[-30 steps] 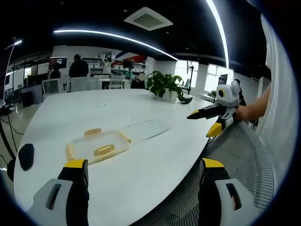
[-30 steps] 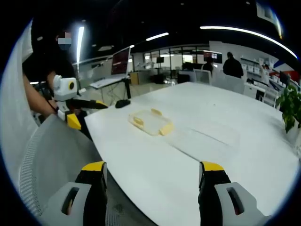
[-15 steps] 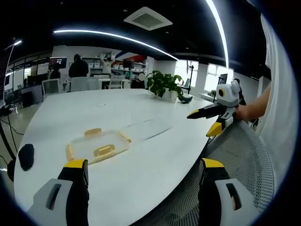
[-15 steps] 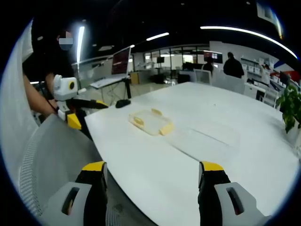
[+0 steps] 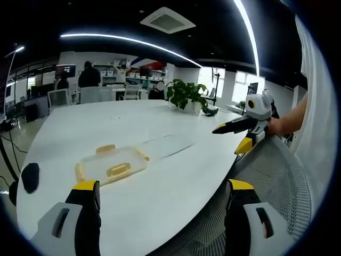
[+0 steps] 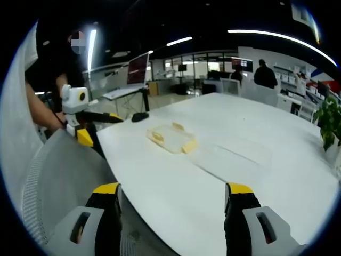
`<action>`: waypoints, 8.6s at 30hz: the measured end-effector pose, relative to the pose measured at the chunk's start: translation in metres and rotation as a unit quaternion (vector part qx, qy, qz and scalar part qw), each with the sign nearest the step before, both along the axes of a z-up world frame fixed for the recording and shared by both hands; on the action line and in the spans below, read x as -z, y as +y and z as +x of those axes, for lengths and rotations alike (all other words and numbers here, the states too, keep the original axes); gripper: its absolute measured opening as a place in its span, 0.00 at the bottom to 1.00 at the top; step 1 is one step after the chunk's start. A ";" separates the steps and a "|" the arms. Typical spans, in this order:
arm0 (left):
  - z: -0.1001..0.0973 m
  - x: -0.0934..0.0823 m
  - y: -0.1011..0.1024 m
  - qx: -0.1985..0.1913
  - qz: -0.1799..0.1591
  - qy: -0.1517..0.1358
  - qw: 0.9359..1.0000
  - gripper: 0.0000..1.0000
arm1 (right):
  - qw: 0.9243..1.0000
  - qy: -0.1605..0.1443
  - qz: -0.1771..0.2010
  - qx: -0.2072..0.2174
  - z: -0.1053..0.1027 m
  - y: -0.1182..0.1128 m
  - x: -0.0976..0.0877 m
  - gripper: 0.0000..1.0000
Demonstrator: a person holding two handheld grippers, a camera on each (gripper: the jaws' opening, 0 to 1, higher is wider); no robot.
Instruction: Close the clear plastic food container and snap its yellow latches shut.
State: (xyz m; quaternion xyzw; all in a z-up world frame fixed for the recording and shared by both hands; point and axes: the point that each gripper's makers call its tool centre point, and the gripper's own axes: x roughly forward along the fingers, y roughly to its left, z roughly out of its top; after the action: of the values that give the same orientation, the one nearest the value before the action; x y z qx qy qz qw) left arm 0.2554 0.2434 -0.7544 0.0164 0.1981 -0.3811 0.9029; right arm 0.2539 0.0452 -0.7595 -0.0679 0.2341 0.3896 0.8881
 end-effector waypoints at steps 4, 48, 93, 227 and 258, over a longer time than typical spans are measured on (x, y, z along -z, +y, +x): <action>0.001 0.000 0.001 -0.003 0.001 0.001 1.000 0.99 | 1.000 -0.001 0.000 -0.002 0.000 0.001 -0.001 0.79; 0.005 -0.008 -0.001 0.024 -0.013 0.005 1.000 0.99 | 0.999 0.009 -0.042 -0.030 0.008 0.006 0.000 0.67; 0.067 0.015 0.038 0.038 0.024 0.024 0.999 0.93 | 0.994 0.025 -0.073 -0.072 0.065 0.045 0.011 0.63; 0.161 0.091 0.090 0.304 0.289 0.022 0.908 0.74 | 0.914 0.013 -0.262 -0.310 0.166 0.115 0.065 0.55; 0.173 0.100 0.080 0.373 0.326 0.030 0.868 0.60 | 0.885 0.048 -0.306 -0.347 0.172 0.124 0.090 0.51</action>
State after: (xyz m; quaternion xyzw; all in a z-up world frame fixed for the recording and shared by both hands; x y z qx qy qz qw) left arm 0.4288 0.3235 -0.8541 0.3716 0.3169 -0.6036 0.6302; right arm 0.4256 0.1694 -0.8495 -0.3946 0.3455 0.5844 0.6192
